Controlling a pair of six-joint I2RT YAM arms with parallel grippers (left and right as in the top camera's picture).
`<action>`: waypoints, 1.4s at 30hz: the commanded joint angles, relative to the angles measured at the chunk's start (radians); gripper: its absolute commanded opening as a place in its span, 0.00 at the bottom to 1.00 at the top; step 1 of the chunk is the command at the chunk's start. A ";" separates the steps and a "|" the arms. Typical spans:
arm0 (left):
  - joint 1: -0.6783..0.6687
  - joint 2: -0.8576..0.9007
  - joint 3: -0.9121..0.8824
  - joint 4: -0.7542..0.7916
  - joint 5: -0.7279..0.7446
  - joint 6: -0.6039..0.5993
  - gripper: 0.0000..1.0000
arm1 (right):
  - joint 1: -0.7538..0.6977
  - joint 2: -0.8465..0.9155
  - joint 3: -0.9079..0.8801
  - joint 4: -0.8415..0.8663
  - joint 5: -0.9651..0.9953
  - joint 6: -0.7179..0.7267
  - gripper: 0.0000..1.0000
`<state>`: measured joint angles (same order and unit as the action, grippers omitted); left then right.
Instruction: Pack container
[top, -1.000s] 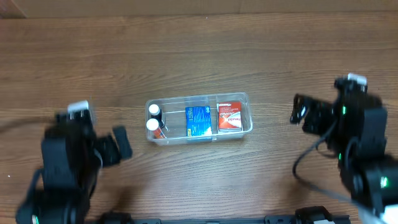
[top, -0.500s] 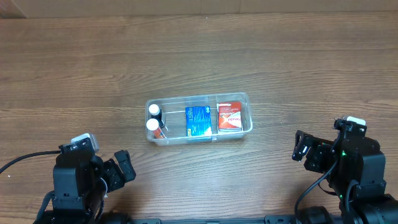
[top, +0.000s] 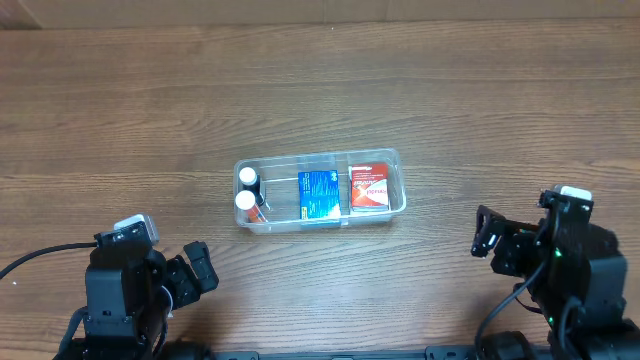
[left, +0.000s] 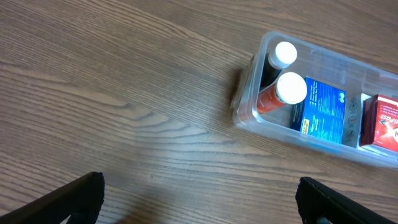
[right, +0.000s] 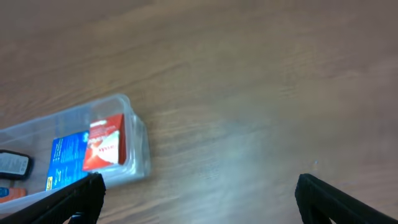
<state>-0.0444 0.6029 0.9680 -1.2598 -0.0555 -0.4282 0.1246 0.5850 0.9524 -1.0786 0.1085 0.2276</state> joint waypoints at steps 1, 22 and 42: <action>-0.003 -0.009 -0.006 0.001 0.008 -0.018 1.00 | -0.002 -0.095 -0.013 0.062 -0.020 -0.158 1.00; -0.003 -0.009 -0.006 0.000 0.007 -0.018 1.00 | -0.002 -0.582 -0.712 0.786 -0.182 -0.219 1.00; -0.003 -0.009 -0.006 0.000 0.008 -0.018 1.00 | 0.000 -0.582 -0.945 1.017 -0.338 -0.463 1.00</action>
<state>-0.0444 0.6029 0.9672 -1.2613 -0.0555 -0.4282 0.1242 0.0128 0.0185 -0.0696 -0.1921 -0.2161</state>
